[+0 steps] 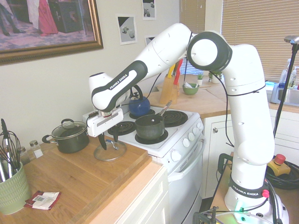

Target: Cover the lid of the pot

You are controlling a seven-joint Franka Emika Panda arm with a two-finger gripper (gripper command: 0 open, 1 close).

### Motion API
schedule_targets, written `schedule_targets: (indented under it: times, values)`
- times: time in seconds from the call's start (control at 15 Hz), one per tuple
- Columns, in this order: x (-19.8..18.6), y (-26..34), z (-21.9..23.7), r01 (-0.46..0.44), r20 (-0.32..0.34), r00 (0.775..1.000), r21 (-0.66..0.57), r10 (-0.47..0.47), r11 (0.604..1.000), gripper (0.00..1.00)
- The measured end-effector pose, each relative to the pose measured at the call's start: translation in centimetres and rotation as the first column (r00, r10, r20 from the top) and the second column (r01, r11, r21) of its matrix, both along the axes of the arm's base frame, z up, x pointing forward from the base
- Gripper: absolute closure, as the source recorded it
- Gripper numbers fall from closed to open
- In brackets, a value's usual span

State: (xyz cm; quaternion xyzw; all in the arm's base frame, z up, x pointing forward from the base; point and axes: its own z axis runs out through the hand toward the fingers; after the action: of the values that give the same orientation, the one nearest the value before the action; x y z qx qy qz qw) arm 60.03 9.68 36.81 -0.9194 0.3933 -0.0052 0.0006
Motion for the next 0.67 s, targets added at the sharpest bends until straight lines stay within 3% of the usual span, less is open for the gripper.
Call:
schedule_targets:
  times: [0.67]
  values:
    - [0.46, -0.43, 0.54, 0.001, 0.018, 1.0, -0.003, -0.001, 1.0, 0.0]
